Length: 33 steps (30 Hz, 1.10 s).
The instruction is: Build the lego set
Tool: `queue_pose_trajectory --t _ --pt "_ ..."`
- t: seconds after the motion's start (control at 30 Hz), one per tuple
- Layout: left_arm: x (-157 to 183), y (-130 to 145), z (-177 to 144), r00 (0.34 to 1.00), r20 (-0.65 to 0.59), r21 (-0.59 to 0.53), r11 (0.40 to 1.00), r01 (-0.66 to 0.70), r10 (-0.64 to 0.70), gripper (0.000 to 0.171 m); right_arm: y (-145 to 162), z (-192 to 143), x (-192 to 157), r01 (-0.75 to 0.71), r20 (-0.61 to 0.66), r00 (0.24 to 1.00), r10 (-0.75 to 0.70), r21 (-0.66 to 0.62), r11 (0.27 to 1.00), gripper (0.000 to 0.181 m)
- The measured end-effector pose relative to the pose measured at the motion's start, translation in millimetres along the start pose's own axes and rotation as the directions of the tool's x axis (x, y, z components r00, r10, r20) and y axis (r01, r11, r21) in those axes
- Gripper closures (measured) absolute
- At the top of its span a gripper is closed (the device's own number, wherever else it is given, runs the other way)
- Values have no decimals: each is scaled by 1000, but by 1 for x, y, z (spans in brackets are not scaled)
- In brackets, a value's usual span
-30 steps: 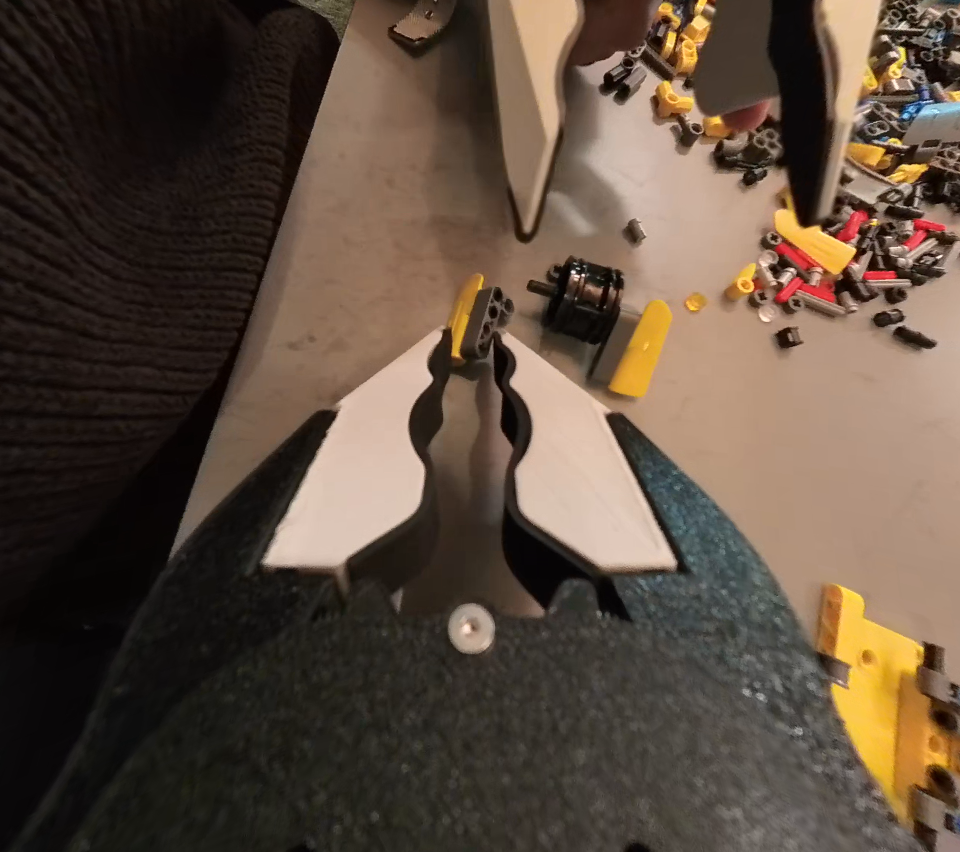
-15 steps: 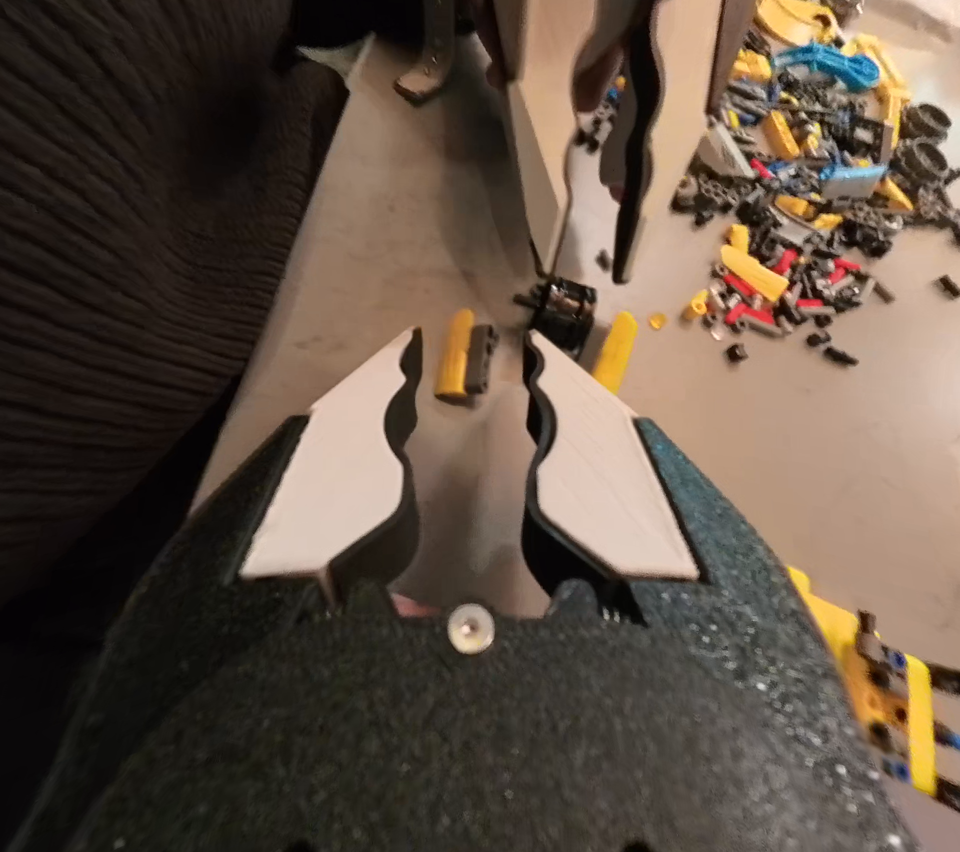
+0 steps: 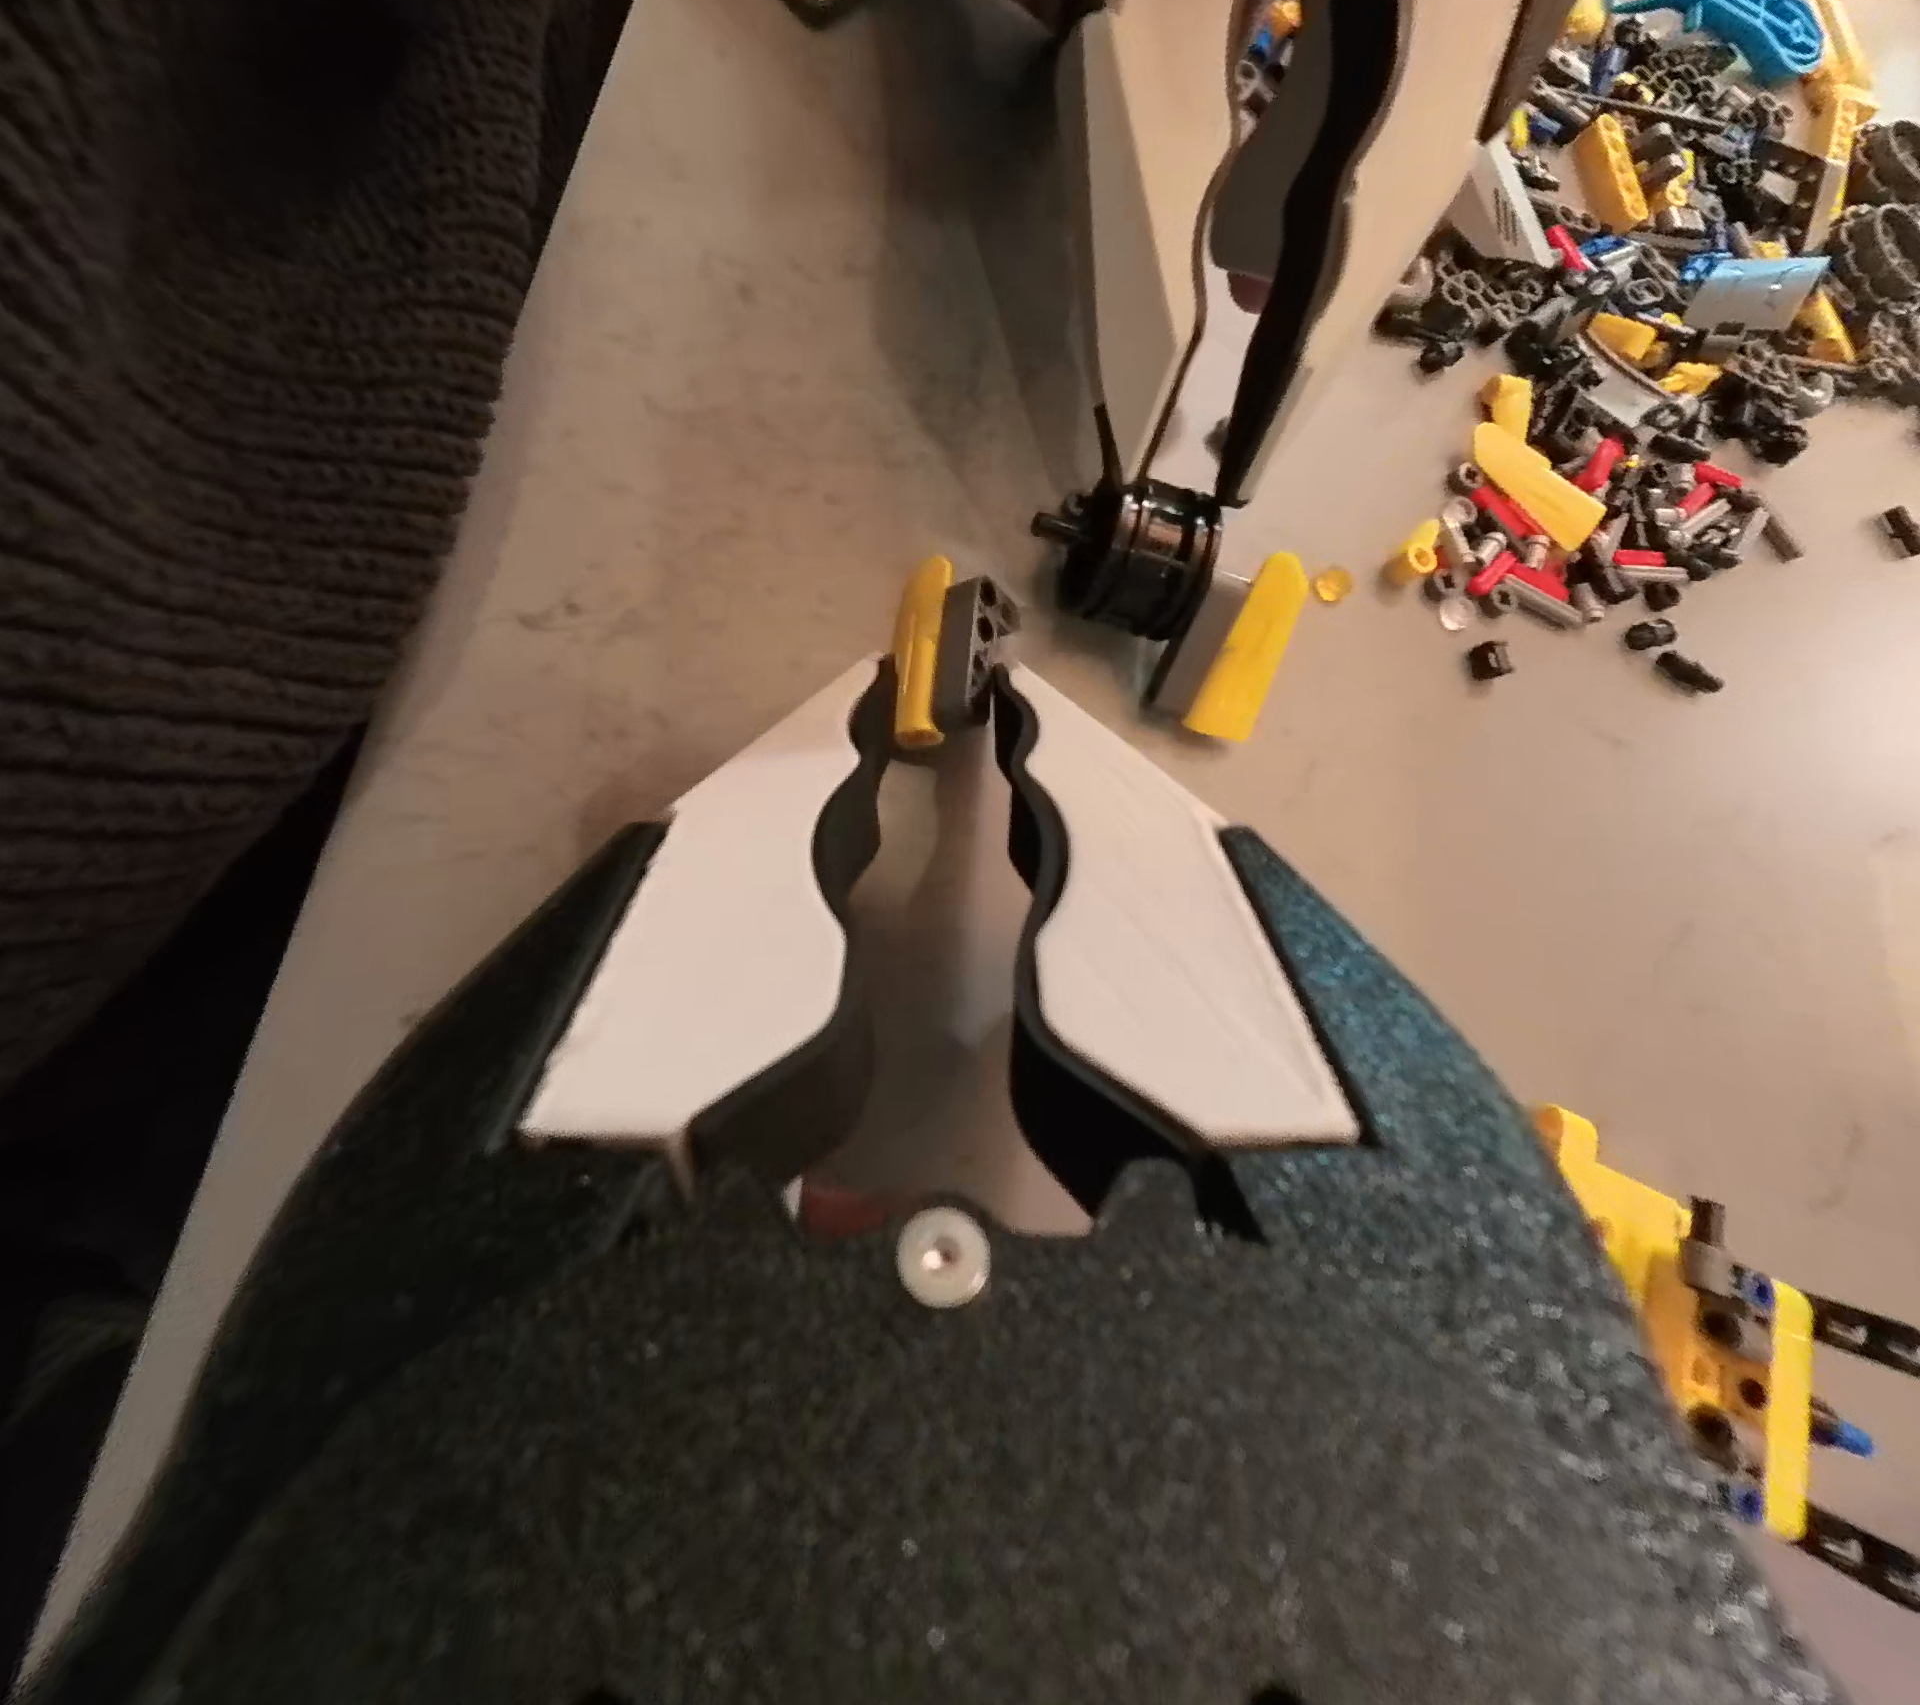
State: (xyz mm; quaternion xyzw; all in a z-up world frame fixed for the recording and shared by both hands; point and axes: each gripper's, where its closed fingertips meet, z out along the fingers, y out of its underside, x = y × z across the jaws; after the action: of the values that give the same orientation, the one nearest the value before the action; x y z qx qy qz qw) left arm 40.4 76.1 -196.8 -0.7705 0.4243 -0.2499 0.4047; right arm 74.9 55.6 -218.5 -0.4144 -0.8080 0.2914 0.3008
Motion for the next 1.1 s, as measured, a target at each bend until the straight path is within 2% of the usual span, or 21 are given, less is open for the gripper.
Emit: queue_pose_trajectory --t 0.17,0.37,0.47,0.57,0.7,0.87,1.1 --pt "0 3 -3 1000 -9 -6 1000 7 -7 155 1 -1 2 -46 11 999 46 -2 999 164" --pt "2 7 -5 1000 -21 -19 1000 8 -9 149 -9 -1 -9 -191 129 974 186 27 981 164" --pt "1 11 -2 1000 -8 -53 999 4 -5 145 -6 1 -1 -241 104 965 239 9 970 148" --pt "2 12 -2 1000 -11 -57 998 -3 2 143 -10 -3 -1 -244 119 964 237 44 969 145" --pt "-2 8 -7 1000 0 -23 1000 21 -21 142 -14 -4 2 -152 65 987 147 79 985 141" --pt "-13 1 -16 997 57 48 998 46 -49 129 -24 -6 0 -37 19 999 34 136 990 145" --pt "-37 -25 -36 978 183 231 971 57 -101 122 -35 -16 12 -94 3 995 96 234 968 145"
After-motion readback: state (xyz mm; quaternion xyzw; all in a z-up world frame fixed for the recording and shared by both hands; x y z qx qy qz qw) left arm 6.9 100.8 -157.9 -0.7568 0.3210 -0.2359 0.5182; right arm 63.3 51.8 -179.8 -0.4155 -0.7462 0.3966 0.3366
